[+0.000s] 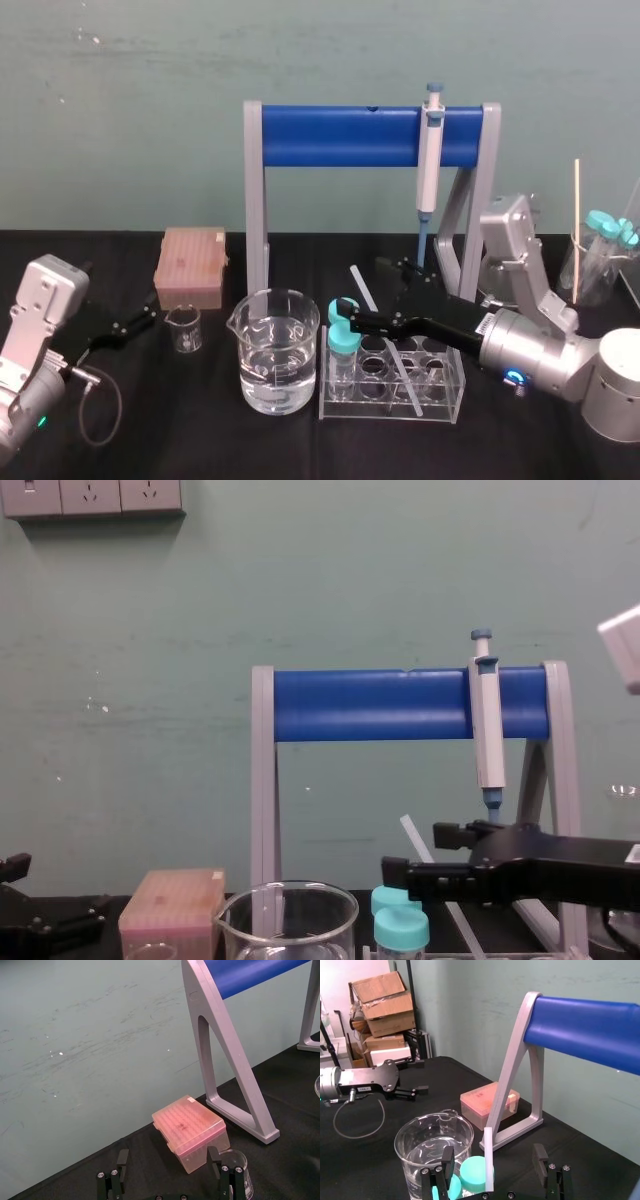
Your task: Pick up the stirring rod with one hand, then place it down.
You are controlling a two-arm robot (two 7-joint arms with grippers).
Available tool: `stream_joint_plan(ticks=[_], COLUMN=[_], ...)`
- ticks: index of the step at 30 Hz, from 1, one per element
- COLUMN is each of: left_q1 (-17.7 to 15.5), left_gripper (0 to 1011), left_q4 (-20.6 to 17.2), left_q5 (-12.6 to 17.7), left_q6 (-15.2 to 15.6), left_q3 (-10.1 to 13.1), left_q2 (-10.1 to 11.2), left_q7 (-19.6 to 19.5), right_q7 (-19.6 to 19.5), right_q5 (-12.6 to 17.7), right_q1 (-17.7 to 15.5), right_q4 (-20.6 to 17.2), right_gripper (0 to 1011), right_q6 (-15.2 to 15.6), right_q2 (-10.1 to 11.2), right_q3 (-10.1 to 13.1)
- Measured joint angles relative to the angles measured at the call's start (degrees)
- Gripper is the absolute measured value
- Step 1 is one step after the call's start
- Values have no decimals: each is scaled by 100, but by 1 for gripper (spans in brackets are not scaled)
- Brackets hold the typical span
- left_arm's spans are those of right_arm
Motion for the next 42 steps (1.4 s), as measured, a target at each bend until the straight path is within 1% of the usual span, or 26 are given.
stream_joint_plan(ticks=[3,9,10,20,24,25,27,28,30,31,32,33,35,36,38,39,42], left_q1=[0,0,0,0,0,0,0,0,0,0,0,0,0,0,0,0,0], left_gripper=[1000,1000,1000,1000,1000,1000,1000,1000,1000,1000,1000,1000,1000,1000,1000,1000,1000], left_q4=[0,0,0,0,0,0,0,0,0,0,0,0,0,0,0,0,0], left_q5=[0,0,0,0,0,0,0,0,0,0,0,0,0,0,0,0,0], left_q6=[0,0,0,0,0,0,0,0,0,0,0,0,0,0,0,0,0], left_q3=[0,0,0,0,0,0,0,0,0,0,0,0,0,0,0,0,0], left_q2=[0,0,0,0,0,0,0,0,0,0,0,0,0,0,0,0,0], left_q7=[0,0,0,0,0,0,0,0,0,0,0,0,0,0,0,0,0], right_q7=[35,57,53,52,52,52,52,52,52,52,52,52,51,51,51,51,51], right_q5=[-31,-57,-112,-105,-97,-96,-94,-93,-92,-91,-90,-90,-89,-89,-88,-88,-86], right_q1=[85,152,176,171,170,169,168,168,167,166,166,165,164,164,162,162,161], right_q4=[134,231,260,256,252,252,251,249,249,248,247,247,247,245,244,243,243], right_gripper=[1003,1003,1003,995,908,872,838,787,749,692,692,651,609,552,510,448,390], right_q6=[31,43,12,9,10,10,11,12,13,14,14,15,16,17,18,19,19], right_q2=[-81,-140,-159,-159,-158,-157,-156,-155,-155,-153,-153,-153,-152,-152,-152,-152,-152], right_q3=[-47,-78,-99,-94,-93,-91,-90,-90,-89,-88,-87,-86,-85,-84,-84,-83,-83])
